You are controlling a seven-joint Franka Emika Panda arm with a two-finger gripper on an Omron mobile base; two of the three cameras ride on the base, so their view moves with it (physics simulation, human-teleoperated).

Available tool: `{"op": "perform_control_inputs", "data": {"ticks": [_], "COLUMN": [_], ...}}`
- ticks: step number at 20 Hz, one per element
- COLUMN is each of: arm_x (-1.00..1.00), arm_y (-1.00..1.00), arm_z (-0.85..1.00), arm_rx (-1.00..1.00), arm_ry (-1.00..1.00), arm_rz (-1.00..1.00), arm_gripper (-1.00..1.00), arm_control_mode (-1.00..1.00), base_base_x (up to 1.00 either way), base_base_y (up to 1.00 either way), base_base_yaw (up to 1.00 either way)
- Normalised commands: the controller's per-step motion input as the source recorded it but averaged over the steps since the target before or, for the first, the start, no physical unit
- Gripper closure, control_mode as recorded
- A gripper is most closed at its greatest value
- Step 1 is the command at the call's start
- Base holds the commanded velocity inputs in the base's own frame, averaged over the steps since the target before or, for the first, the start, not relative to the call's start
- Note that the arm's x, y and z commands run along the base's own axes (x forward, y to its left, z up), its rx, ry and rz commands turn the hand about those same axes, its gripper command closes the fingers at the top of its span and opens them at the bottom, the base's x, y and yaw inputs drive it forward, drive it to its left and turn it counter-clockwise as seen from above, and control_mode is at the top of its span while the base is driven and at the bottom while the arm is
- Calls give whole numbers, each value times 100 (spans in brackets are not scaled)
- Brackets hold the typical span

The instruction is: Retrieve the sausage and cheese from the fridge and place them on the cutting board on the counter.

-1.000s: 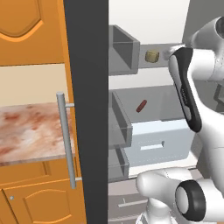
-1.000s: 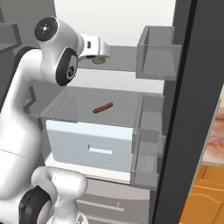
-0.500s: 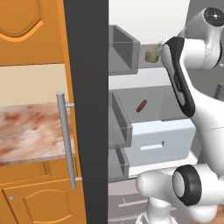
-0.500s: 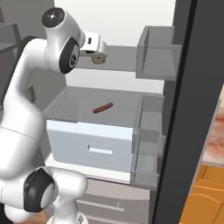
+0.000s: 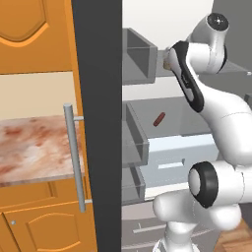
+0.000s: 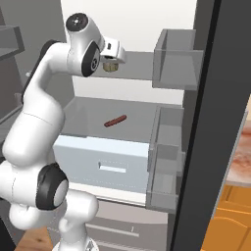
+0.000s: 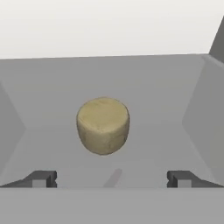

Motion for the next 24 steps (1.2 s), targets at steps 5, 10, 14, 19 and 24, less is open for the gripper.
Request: {"op": "perform_control_inputs", "data": {"ticks": [5,10,14,19,24], "arm_x": [60,51,27,1,-14], "arm_y": [0,3,2,-1,0], "arm_z": [-11,-6,-8,-15,-55], "arm_rx": [4,2,2,6,1], "arm_ry": [4,5,3,1,0], "arm_rz": [0,0,0,-3,-6], "arm_gripper": [-100,-100,-100,-100,100], "arm_control_mode": [-100,-100,-100,-100,-100], "base_base_x": [0,0,0,0,0], "base_base_y": [0,0,0,0,0], "base_base_yaw": [0,0,0,0,0]}}
